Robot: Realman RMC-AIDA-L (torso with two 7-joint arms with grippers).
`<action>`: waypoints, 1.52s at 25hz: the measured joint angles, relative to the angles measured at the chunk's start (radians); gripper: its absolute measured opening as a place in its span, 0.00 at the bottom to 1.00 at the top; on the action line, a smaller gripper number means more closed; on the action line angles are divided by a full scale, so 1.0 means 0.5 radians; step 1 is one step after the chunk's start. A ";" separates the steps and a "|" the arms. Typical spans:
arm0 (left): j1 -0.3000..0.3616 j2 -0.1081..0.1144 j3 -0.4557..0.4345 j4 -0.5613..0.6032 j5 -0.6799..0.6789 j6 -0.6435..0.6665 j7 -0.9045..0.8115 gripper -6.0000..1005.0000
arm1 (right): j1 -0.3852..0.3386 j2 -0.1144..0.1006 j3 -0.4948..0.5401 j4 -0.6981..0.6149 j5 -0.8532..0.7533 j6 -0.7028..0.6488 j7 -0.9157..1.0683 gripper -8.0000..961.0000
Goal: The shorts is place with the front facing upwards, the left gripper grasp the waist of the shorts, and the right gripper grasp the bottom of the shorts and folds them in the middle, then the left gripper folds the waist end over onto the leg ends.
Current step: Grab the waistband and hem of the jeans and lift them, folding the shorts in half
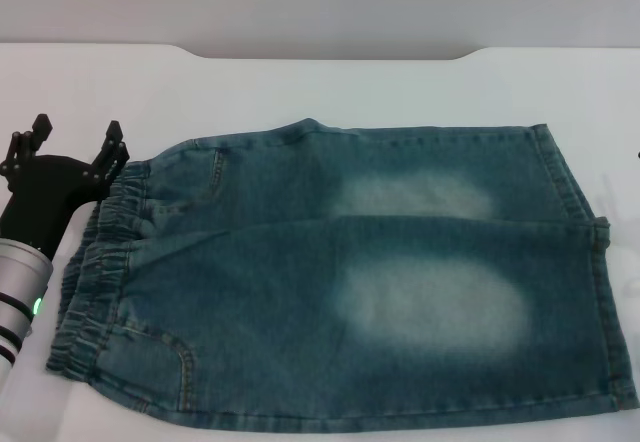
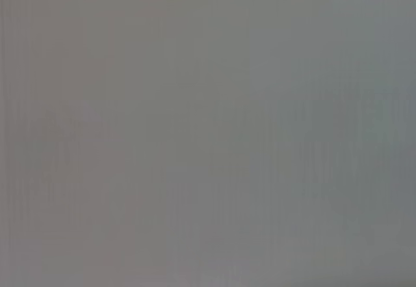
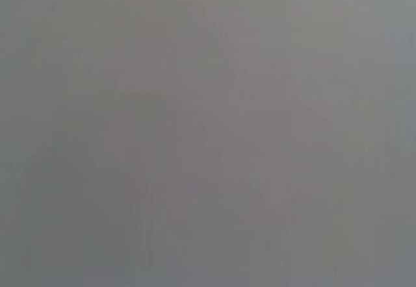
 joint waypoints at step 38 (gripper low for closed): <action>0.468 0.039 -1.114 -2.162 0.733 -2.678 0.571 0.85 | -0.693 -0.369 1.893 2.344 0.040 2.770 -1.288 0.70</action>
